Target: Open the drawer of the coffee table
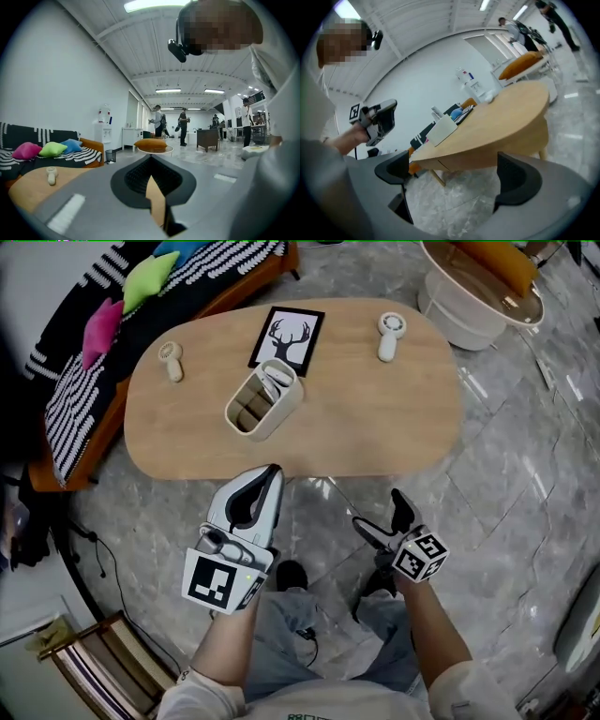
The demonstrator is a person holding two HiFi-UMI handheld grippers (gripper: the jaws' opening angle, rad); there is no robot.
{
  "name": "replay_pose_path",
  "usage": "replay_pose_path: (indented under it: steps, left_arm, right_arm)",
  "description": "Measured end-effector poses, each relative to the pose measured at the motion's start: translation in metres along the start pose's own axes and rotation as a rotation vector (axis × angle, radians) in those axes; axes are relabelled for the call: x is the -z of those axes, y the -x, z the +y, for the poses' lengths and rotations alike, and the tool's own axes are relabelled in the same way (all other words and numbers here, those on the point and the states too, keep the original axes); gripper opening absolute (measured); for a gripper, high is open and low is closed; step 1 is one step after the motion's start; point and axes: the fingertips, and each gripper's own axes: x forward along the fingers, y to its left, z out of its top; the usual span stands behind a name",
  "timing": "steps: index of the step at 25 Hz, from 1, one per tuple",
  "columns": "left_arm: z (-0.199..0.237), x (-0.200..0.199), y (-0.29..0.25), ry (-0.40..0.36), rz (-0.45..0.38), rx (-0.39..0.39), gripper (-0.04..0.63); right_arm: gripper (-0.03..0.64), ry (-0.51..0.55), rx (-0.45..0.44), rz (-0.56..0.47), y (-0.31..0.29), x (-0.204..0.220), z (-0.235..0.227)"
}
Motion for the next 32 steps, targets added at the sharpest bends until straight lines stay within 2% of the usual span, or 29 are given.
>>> replay_pose_path:
  steps: [2,4,5,6,9,13,16,19,23,26,32]
  left_arm:
    - [0.001,0.013,-0.005,-0.01,0.0,0.012,-0.002]
    - [0.002,0.023,-0.008,-0.028,0.001,0.024,-0.002]
    - [0.002,0.028,-0.009,-0.035,0.003,0.028,-0.002]
    - [0.003,0.033,-0.009,-0.038,0.01,0.032,-0.002]
    - [0.002,0.05,-0.01,-0.034,0.046,0.053,-0.002]
    - [0.001,0.061,-0.011,-0.038,0.071,0.075,-0.002]
    - [0.006,0.062,-0.013,-0.064,0.047,0.072,-0.002]
    - [0.011,0.067,-0.015,-0.075,0.033,0.063,-0.002]
    - [0.017,0.078,-0.013,-0.076,0.055,0.059,-0.002]
    - [0.021,0.081,-0.015,-0.074,0.057,0.048,-0.002]
    - [0.018,0.085,-0.015,-0.074,0.068,0.054,-0.002]
  right_arm:
    - [0.58,-0.244,-0.093,-0.105,-0.01,0.012,-0.018]
    - [0.564,-0.541,-0.266,-0.287,-0.014,0.014,-0.035]
    - [0.546,-0.642,-0.334,-0.364,-0.016,0.016,-0.044]
    - [0.538,-0.693,-0.369,-0.411,-0.019,0.02,-0.053]
    - [0.523,-0.693,-0.374,-0.42,-0.036,0.04,-0.074]
    - [0.517,-0.658,-0.384,-0.41,-0.059,0.044,-0.093]
    - [0.478,-0.626,-0.373,-0.412,-0.077,0.041,-0.109]
    - [0.471,-0.612,-0.381,-0.426,-0.09,0.036,-0.12]
    - [0.469,-0.592,-0.449,-0.457,-0.101,0.022,-0.12]
    - [0.442,-0.576,-0.5,-0.47,-0.101,0.017,-0.117]
    - [0.422,-0.587,-0.51,-0.467,-0.1,0.023,-0.118]
